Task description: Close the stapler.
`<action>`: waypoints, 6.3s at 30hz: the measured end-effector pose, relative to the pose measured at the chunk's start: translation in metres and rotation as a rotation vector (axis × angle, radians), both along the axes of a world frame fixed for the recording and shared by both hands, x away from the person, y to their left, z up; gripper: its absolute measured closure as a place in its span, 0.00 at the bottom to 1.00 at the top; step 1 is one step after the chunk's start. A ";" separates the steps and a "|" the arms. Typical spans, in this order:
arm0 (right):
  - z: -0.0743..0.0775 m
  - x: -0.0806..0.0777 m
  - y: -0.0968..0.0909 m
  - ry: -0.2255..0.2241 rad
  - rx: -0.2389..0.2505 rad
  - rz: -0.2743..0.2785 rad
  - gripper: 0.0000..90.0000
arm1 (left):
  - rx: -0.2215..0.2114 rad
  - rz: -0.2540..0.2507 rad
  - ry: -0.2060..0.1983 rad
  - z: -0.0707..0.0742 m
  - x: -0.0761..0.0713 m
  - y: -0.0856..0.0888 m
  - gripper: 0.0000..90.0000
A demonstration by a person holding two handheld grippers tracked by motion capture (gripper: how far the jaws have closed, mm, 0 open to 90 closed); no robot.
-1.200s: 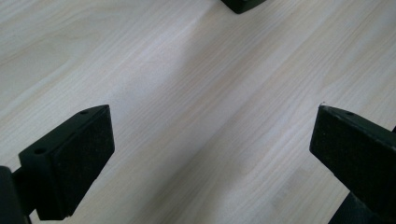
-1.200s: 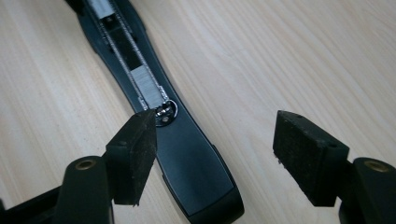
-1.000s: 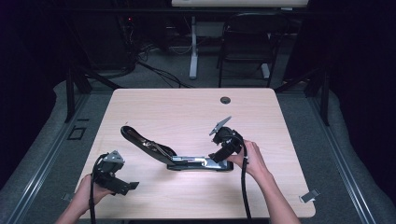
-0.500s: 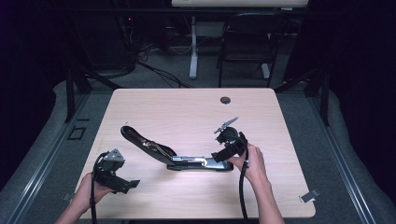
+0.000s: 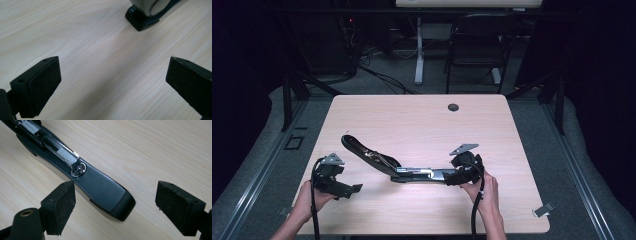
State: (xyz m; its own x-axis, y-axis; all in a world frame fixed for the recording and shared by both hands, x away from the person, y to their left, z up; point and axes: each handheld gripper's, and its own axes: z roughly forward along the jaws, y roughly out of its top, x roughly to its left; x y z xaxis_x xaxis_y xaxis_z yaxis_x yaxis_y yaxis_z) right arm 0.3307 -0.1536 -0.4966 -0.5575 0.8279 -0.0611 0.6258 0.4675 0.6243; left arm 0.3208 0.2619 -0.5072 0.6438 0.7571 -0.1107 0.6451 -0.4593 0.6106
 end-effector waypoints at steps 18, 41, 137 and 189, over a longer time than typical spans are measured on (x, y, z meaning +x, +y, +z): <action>-0.002 -0.005 -0.007 -0.041 0.038 -0.078 0.20 | -0.084 0.157 -0.123 0.017 0.016 0.006 0.44; 0.006 0.007 0.009 -0.112 0.045 -0.092 0.37 | -0.203 0.232 -0.286 0.036 0.022 -0.008 0.89; 0.045 0.004 0.067 -0.263 0.312 -0.050 1.00 | -0.166 -0.031 -0.305 0.031 0.033 -0.135 1.00; -0.031 -0.001 -0.003 -0.126 0.436 -0.221 1.00 | -0.125 0.054 -0.189 0.012 0.029 -0.084 0.37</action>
